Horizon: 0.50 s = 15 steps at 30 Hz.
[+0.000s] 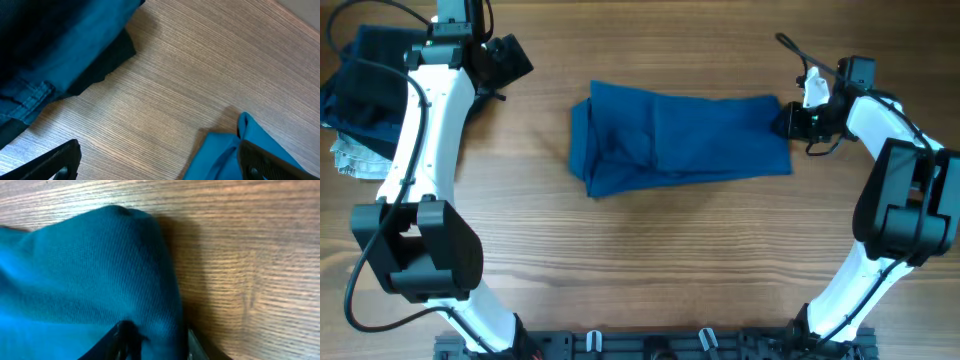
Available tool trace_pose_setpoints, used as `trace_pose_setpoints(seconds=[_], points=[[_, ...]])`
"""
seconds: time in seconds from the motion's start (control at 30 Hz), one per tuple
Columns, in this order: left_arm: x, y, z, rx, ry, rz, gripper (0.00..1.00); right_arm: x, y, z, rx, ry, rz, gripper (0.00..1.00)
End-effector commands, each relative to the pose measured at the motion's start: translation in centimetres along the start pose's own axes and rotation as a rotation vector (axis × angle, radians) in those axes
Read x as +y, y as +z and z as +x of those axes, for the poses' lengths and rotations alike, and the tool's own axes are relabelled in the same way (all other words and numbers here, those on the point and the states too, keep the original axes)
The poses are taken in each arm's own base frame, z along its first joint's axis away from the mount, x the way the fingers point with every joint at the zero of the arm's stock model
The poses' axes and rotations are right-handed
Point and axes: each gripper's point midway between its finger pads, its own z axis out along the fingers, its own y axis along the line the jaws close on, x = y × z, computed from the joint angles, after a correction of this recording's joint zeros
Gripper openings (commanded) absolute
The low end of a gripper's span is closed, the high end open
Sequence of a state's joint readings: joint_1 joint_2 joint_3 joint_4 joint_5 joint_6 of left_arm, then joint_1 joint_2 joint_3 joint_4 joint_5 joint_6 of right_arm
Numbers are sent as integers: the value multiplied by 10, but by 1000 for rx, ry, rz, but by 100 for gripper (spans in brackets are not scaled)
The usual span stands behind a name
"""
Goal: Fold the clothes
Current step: 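Fold the bundle's right end leftward over itself with the right gripper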
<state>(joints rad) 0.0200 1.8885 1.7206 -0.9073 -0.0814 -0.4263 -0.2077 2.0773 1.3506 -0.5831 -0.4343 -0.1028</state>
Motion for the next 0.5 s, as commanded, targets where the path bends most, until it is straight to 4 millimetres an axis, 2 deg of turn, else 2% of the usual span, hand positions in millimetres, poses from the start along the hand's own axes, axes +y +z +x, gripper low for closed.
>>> trace_pose_setpoints(seconds=[0.0,0.03,0.07,0.1,0.13,0.2,0.3,0.33,0.4,0.47], points=[[2,2,-1,-3,1,-7,100,2,17,20,67,29,-47,43],[2,2,-1,-3,1,-7,100,3,17,24,80,36,-47,47],[2,2,-1,-3,0,-7,100,3,17,25,84,38,-47,44],[2,2,-1,-3,0,-7,100,3,17,24,82,36,-47,22],[2,2,-1,-3,0,-7,100,2,17,23,76,34,-47,4],[2,2,-1,-3,1,-7,100,1,9,9,37,49,-41,4],[2,2,-1,-3,1,-7,100,-6,-32,-21,-52,113,-21,4],[2,2,-1,-3,1,-7,100,-15,-54,-30,-90,133,-7,4],[2,2,-1,-3,0,-7,100,-34,-80,-37,-138,182,14,4],[2,2,-1,-3,1,-7,100,-50,-94,-38,-168,226,29,4]])
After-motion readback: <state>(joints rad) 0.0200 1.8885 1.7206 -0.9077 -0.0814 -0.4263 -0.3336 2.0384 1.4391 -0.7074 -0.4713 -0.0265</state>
